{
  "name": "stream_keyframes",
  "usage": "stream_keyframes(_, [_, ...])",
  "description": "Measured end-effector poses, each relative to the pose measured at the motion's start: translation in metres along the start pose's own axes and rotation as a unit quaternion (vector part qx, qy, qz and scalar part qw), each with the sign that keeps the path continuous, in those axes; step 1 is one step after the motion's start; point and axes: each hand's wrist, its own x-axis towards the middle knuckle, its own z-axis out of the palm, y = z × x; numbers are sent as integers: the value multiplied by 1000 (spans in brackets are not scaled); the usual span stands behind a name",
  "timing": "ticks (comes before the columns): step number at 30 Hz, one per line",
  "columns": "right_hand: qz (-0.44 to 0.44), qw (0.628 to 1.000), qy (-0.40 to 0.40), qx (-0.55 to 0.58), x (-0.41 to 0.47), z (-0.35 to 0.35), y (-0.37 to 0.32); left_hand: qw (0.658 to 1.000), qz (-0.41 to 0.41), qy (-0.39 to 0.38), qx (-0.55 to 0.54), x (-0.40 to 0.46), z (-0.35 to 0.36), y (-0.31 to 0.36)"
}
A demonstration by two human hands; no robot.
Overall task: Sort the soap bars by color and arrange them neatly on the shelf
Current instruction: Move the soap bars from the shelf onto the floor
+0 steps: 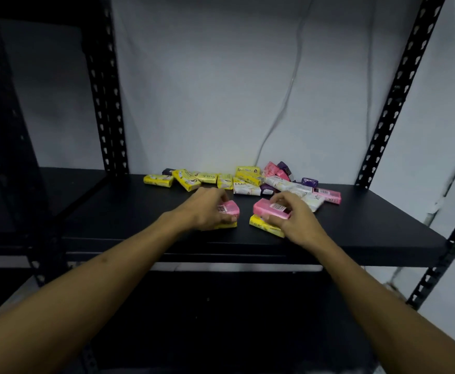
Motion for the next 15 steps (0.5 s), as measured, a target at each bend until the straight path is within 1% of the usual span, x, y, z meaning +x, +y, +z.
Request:
stream_keyframes(1, [-7, 999, -16, -51, 0, 5, 2, 1000, -16, -17, -6, -3, 3, -2])
stream_keyframes(2, [-8, 997, -22, -80, 1, 8, 4, 999, -31, -28, -14, -5, 6, -4])
stream_keyframes(4, [-2, 996, -25, -90, 0, 10, 5, 998, -46, -35, -21, -7, 8, -5])
stream_keyframes(9, [0, 993, -37, -110, -4, 8, -2, 998, -51, -21, -6, -11, 10, -4])
stream_keyframes(12, [1, 993, -40, -114, -10, 9, -5, 998, -51, -26, 16, -14, 8, -1])
stream_keyframes(15, [3, 990, -46, -136, -16, 8, -7, 998, -58, -20, 15, -17, 6, 3])
